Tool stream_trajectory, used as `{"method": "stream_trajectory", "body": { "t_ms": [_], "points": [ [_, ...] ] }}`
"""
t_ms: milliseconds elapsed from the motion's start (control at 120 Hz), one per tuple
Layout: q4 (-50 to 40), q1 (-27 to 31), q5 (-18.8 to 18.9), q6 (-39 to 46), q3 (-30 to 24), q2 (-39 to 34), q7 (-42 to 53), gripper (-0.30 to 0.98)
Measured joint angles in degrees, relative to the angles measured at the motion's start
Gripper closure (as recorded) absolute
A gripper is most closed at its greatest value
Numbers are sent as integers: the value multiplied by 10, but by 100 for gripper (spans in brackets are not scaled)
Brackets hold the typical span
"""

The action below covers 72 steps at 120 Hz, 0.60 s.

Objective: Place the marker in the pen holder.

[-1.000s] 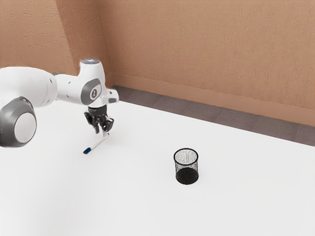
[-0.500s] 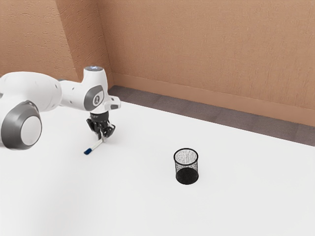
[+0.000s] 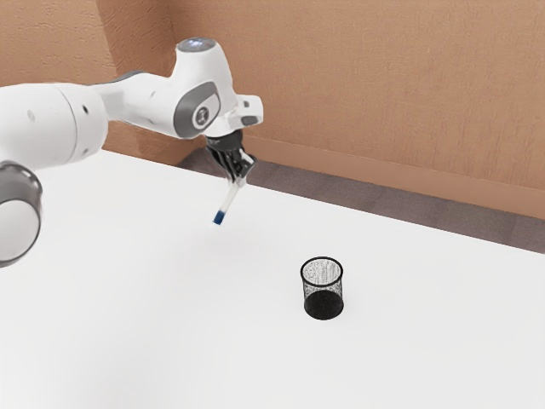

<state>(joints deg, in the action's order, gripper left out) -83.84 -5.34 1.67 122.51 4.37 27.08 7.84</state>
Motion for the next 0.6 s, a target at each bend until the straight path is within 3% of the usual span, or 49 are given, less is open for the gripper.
{"method": "stream_trajectory", "body": {
  "t_ms": [200,600],
  "points": [
    [-45,-94,-10,14,0,-59,-13,79],
    [-22,-166,-28,55,0,-13,-40,79]
  ]
}}
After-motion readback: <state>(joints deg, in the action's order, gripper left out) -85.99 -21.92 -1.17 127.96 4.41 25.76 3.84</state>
